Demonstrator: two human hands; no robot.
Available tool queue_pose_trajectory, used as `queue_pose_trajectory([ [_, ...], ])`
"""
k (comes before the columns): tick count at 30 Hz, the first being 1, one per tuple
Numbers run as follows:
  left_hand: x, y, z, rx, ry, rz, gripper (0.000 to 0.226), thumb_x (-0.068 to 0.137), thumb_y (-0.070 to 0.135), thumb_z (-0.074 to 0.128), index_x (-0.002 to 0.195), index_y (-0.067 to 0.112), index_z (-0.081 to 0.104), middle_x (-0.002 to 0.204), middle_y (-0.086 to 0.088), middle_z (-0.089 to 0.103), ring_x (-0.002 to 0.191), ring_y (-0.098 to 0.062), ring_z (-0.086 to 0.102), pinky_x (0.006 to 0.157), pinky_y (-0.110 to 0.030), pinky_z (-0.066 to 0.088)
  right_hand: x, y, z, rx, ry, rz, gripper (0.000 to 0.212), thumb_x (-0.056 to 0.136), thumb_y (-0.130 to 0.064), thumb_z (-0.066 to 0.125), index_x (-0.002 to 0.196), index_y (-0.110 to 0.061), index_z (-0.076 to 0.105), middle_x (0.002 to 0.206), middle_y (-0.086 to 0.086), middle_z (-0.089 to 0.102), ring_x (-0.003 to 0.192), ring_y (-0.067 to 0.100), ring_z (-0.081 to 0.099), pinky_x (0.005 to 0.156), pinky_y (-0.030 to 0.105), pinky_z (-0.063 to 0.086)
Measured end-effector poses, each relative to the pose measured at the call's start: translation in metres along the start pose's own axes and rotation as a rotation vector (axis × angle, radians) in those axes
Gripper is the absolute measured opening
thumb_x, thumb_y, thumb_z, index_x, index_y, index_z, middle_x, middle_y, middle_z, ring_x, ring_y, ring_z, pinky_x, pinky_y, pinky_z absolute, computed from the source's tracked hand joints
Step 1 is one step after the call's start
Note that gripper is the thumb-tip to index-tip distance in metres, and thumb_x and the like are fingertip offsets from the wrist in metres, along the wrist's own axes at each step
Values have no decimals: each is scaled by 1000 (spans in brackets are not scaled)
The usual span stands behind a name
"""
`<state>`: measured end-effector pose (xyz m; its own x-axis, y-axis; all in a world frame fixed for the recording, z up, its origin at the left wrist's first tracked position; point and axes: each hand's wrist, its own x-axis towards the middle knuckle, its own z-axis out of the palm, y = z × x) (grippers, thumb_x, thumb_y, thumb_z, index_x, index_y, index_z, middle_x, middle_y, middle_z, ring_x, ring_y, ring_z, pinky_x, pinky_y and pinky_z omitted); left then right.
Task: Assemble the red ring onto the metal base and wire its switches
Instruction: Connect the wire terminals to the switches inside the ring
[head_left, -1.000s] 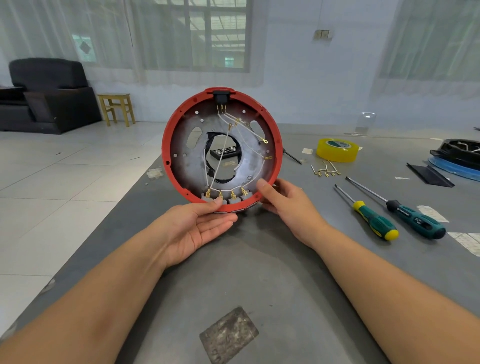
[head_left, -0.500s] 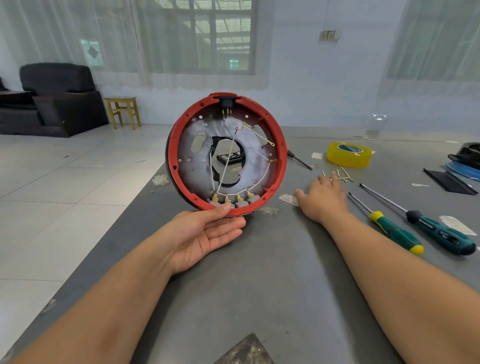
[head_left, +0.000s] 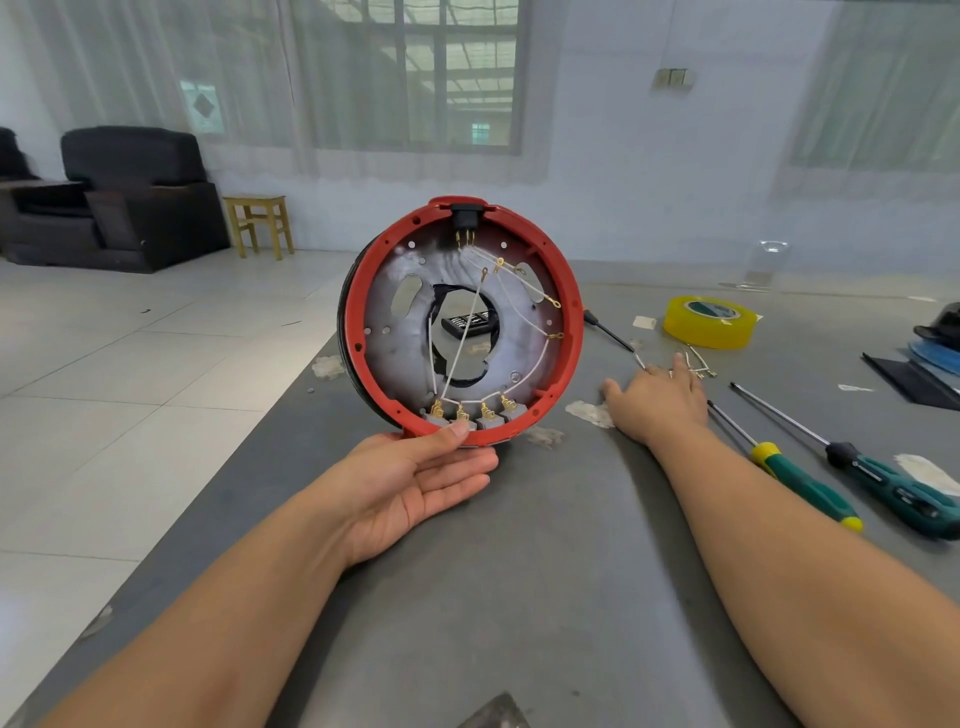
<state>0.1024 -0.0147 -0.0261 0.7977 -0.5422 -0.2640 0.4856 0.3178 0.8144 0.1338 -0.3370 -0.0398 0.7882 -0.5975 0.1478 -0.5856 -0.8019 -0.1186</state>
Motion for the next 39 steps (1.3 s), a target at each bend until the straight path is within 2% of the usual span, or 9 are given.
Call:
queue_pose_trajectory([
  [3,-1,0,1,-3,0,-1,53,73,12,83,120,-8,68,115,-27,75,104,-36,77,72,-39,66,-12,-3,-2,-27,61,-111,58,101,-45,34,132,-5,63,145,14,56,149,30,31,119,43,26],
  [7,-2,0,1,-2,-1,3,54,73,13,82,121,-8,68,115,-27,75,104,-35,77,72,-39,66,-42,-9,-7,82,105,-240,33,101,-25,43,101,-8,71,111,14,70,104,36,61,85,39,51],
  [14,-6,0,3,-1,8,17,50,78,13,79,121,-9,68,114,-27,75,103,-34,78,74,-39,66,-114,-18,-15,176,203,-529,26,98,-18,49,106,-19,74,109,5,71,105,32,62,81,41,54],
  [21,-9,-1,3,-10,17,29,46,78,12,77,119,-8,68,113,-28,75,101,-34,78,72,-39,66,-142,-19,-19,292,182,-561,24,93,-12,54,102,-24,73,107,-5,72,102,23,64,82,38,53],
  [24,-9,-1,2,-9,12,27,48,79,12,78,121,-9,68,113,-28,75,102,-34,78,73,-39,66,-139,-19,-23,519,128,-500,31,85,-2,55,101,-19,75,96,-7,74,88,6,65,83,18,51],
  [27,-8,-1,2,-14,14,29,48,79,12,78,121,-9,68,113,-28,75,102,-35,78,74,-40,66,-135,-15,-27,693,76,-365,27,83,-2,58,90,-24,72,83,-16,68,74,-7,62,70,-2,40],
  [32,-7,-1,0,-17,10,26,49,78,11,78,122,-8,67,113,-28,75,102,-35,78,74,-40,66,-132,-15,-27,550,9,-421,12,84,-15,66,87,-24,73,93,-5,63,86,11,61,77,18,45],
  [35,-6,-1,1,-15,7,26,50,77,12,78,121,-8,68,113,-28,75,102,-35,78,73,-40,66,-132,-17,-25,457,43,-473,8,88,-21,68,88,-23,75,93,-4,58,88,13,55,76,22,38],
  [39,-7,-1,1,-15,8,30,50,76,11,78,121,-9,67,112,-29,75,101,-34,78,72,-39,66,-132,-18,-26,377,78,-517,9,94,-21,67,93,-18,75,91,-1,56,94,23,58,80,31,45],
])
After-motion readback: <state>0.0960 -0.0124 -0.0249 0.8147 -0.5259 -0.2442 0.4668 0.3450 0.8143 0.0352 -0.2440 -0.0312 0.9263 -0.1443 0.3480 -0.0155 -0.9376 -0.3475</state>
